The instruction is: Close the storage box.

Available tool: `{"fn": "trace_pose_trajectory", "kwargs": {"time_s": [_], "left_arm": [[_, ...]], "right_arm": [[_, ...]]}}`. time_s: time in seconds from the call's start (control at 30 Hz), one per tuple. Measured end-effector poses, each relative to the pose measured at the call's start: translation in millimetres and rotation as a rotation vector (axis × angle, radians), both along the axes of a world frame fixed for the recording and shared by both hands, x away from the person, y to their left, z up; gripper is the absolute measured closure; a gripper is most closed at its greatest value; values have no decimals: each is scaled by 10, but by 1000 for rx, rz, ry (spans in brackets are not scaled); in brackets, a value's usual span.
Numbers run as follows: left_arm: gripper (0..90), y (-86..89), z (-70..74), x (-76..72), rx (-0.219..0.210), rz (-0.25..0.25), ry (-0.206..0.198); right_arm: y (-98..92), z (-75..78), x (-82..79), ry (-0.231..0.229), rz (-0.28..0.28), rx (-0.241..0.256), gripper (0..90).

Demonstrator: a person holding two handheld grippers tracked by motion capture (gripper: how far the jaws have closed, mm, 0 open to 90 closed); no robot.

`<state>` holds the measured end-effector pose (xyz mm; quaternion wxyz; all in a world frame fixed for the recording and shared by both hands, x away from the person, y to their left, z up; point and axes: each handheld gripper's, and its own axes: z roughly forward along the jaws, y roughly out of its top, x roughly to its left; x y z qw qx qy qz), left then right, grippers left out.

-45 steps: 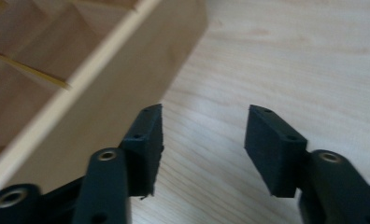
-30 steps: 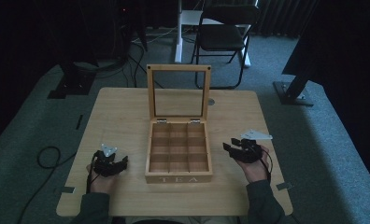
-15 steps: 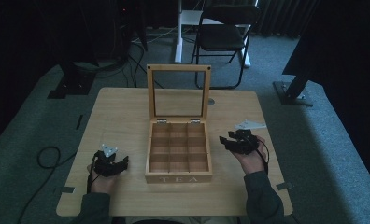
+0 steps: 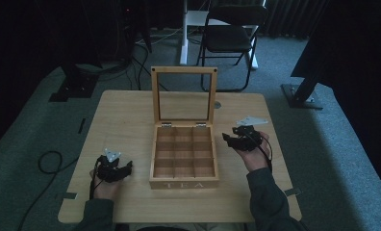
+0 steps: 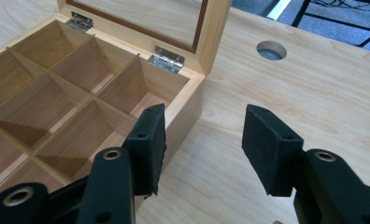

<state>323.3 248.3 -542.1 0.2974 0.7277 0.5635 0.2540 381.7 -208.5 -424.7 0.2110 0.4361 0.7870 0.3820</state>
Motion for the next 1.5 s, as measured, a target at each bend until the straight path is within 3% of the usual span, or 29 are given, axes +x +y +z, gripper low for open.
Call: {"fn": "trace_pose_trajectory", "kwargs": {"time_s": [0.27,0.6,0.73,1.1,1.5], "left_arm": [[359,-9,0,-2,1,1,-2],[361,-15,3,-4,14,-3,-5],[361,-15,3,-4,13,-2,-4],[361,-17,0,-6,11,1,-6],[361,-16,0,-7,7,4,-4]], "right_arm": [[37,70,123,-30,-25,21,478],[149,157,288,-56,-12,12,471],[151,204,341,-54,-5,38,478],[112,272,453,-78,-14,38,488],[97,444,631,-118,-17,8,445]]}}
